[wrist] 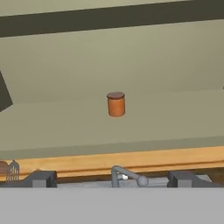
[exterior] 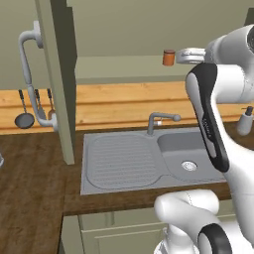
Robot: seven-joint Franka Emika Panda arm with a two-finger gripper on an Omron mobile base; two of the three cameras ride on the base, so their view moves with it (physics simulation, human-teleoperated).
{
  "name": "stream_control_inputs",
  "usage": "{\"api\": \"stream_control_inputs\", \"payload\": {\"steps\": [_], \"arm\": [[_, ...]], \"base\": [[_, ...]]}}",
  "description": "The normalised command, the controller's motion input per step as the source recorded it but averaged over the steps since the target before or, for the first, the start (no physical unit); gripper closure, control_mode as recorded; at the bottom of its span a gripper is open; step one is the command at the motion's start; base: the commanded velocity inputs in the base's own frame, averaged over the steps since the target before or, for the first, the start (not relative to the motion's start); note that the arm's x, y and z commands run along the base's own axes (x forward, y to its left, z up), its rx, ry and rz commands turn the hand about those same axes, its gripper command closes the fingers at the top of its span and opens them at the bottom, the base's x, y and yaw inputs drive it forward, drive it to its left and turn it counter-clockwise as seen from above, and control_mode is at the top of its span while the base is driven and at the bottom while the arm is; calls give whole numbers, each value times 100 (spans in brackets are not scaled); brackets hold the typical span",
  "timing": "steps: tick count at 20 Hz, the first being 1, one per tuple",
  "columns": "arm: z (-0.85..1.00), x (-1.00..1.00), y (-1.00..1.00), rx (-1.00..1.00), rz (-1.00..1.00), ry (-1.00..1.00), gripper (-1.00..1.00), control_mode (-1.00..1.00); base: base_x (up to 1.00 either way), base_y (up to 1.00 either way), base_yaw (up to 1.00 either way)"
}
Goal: From the different types of pastries on the counter, select a croissant and place it on the cutting board. Then retrieve a jar of jam from the cabinet and place it alongside the croissant on the cutting board.
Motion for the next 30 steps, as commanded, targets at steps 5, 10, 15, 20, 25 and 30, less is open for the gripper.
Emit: {"api": "stream_control_inputs", "payload": {"steps": [5, 10, 15, 20, 25, 30], "arm": [[0, 33, -12, 0, 1, -9, -100, -100], [0, 6, -7, 0, 0, -6, -100, -100], [-9, 1, 0, 0, 0, 0, -100, -100], [-1, 22, -1, 0, 0, 0, -100, -100], [-13, 18, 0, 0, 0, 0, -100, -100], [-11, 10, 0, 0, 0, 0, -100, -100]], "base": [[0, 0, 0], [0, 0, 0], [0, 0, 0], [0, 0, 0], [0, 0, 0], [0, 0, 0]]}}
